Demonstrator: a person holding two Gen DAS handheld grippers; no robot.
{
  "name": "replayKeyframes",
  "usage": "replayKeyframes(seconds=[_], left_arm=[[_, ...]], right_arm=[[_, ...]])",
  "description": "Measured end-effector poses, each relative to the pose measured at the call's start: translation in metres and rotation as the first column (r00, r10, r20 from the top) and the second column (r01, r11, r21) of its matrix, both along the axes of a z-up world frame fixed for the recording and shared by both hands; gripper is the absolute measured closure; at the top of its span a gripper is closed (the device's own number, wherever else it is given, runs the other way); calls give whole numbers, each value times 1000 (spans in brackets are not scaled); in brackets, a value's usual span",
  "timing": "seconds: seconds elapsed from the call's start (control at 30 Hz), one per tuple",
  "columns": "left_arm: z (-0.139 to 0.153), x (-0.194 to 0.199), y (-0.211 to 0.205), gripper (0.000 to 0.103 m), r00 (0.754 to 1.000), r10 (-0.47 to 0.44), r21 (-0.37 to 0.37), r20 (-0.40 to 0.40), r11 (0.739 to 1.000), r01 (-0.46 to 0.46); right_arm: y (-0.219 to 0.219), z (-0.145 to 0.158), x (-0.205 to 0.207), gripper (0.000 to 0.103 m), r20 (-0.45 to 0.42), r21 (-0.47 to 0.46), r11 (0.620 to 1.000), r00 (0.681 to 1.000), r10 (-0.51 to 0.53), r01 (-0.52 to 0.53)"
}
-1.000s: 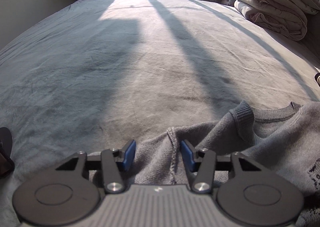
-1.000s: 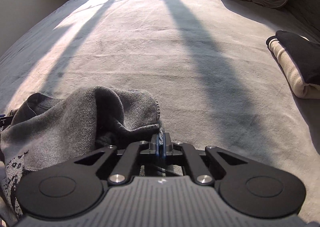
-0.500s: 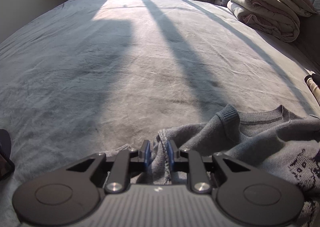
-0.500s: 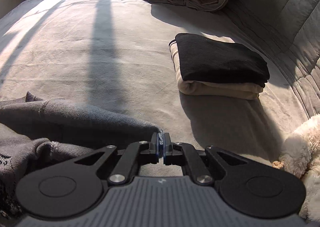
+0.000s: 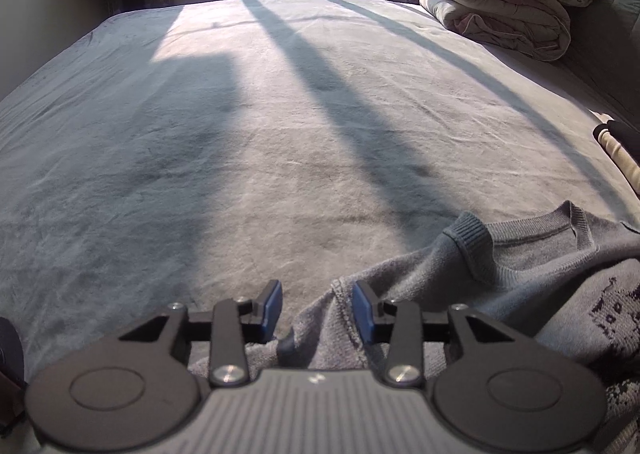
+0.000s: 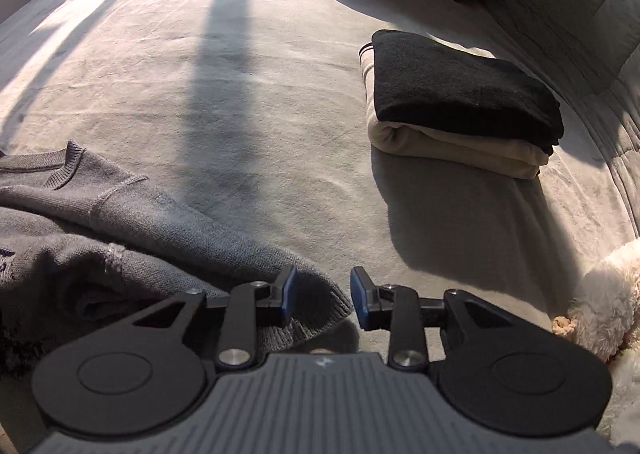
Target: Fold clothes
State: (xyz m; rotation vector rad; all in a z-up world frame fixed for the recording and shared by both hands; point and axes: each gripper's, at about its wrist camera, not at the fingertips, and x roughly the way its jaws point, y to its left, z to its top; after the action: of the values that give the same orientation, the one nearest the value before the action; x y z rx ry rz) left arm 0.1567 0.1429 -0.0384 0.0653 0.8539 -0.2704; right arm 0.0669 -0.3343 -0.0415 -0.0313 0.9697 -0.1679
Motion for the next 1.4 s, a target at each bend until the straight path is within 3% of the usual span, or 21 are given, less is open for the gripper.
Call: replayKeyframes(seconds=[0.23,0.5,0.6,0.63,0.7,0.73,0.77,0.9,1.03,1.23,1.4], left_arm=[[-9,7,-2,63,999,-39,-61,-22,997,38],[-22,13,-6,66,996,-75,-125,-47,990,69],[-24,11,-7,76,995,-79,-143,-58,987,70],[-24,10,-7,87,995,-78,-147,-62,987,68],[-25,7,-7,96,995,-76,-155,-70,986,64],[-24,6,-7,97,996,-67,-159,-62,986,56],[-22,4,-8,97,997,-57,-163,-43,985,49],[-4,5,-3,97,998,32,-218,57,976,-19],[15,24,-1,97,982,119,-244,143,966,-82],[26,70,-23,97,962,139,-191,235,977,-95],[27,113,-43,97,944,157,-128,290,984,-125]], right_arm=[[30,19,34,53,76,92,991,993,95,-102],[85,-16,88,53,47,135,960,969,241,-246],[104,-34,97,53,4,133,953,962,273,-271],[109,-37,96,54,6,120,954,961,276,-275],[115,-37,93,71,13,119,947,955,298,-297],[116,-36,91,90,15,129,943,951,308,-308],[118,-35,89,96,20,123,941,948,316,-316],[126,-24,83,97,84,12,944,941,329,-331],[123,-7,94,98,184,-70,956,938,292,-284],[114,6,143,98,279,-84,983,943,183,-165],[112,3,186,98,302,-116,986,941,150,-119]])
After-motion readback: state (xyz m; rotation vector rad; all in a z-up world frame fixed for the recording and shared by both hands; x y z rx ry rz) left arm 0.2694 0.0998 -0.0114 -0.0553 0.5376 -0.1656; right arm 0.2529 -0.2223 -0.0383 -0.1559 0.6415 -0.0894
